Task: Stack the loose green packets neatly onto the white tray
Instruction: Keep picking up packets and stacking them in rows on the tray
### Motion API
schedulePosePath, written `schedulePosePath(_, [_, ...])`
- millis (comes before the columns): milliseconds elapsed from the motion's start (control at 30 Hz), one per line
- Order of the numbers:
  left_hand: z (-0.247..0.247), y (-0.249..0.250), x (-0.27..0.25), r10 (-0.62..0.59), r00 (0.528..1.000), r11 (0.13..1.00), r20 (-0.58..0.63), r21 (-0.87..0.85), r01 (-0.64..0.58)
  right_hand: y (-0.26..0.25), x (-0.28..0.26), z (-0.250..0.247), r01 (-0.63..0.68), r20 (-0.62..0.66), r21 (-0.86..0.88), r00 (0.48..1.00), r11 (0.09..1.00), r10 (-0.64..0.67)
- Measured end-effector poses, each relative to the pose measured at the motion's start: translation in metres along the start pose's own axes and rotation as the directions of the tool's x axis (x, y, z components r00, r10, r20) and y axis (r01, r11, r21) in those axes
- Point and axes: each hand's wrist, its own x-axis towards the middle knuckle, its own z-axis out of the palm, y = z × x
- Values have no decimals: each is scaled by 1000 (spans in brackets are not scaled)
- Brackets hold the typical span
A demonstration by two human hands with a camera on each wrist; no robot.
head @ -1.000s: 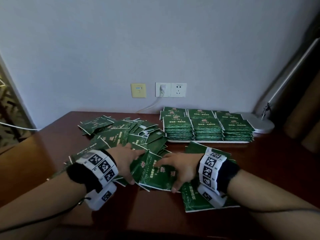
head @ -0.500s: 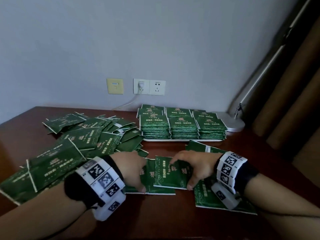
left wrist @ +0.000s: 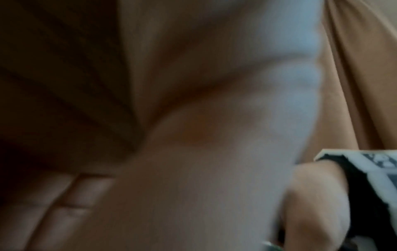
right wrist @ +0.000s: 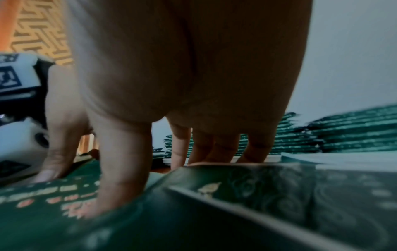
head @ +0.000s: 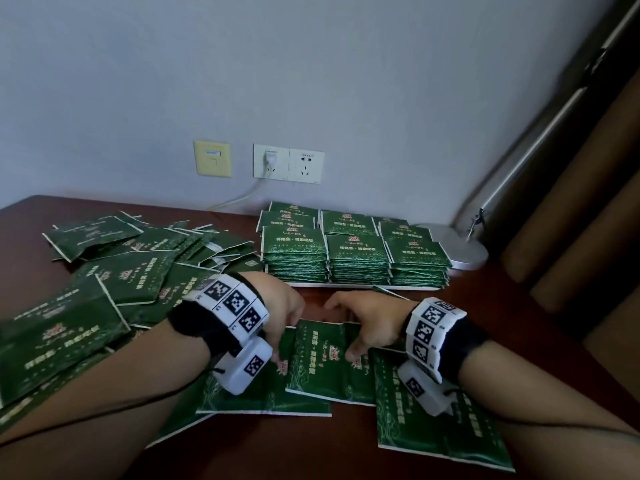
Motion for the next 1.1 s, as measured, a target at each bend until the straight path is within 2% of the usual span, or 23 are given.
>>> schedulePosePath(133, [2,-21,11,39,999,991,-17,-131,-41,14,3,-4,-3,10,150,1000,989,1])
schedulePosePath(233, [-3,-35,13,121,993,964,-12,-239,-120,30,-1,-20,97,-35,415,995,905,-91])
schedulePosePath(333, [-11,-50,14,177,984,918,-24,-355,-174,45,-3,-28,291,-191,594,957,750,-220])
schedulePosePath(367, [-12,-55,14,191,981,896,-26,-404,-185,50,-2,-26,342,-260,620,939,706,-227])
schedulePosePath(433, [-12,-64,16,196,980,865,-44,-463,-194,57,2,-20,397,-355,620,911,677,-209])
schedulePosePath(533, [-12,-69,19,192,979,862,-71,-464,-203,61,5,-15,389,-381,559,905,733,-189])
schedulePosePath(633, [-10,-69,24,221,974,888,-59,-401,-226,56,-3,-18,310,-298,553,940,773,-164])
schedulePosePath(767, [-1,-61,29,188,982,941,-36,-280,-190,56,-14,-9,228,-227,493,965,839,-129])
schedulePosePath(900, [-3,-55,23,143,987,960,-78,-230,-157,62,-18,-9,230,-320,474,944,850,-77])
schedulePosePath(967, [-7,-55,16,138,985,963,-106,-216,-159,65,-18,-11,234,-387,385,919,893,-74])
schedulePosePath(1100, [-9,-55,4,126,963,969,-240,-179,-171,68,-19,-13,236,-443,310,893,921,-79])
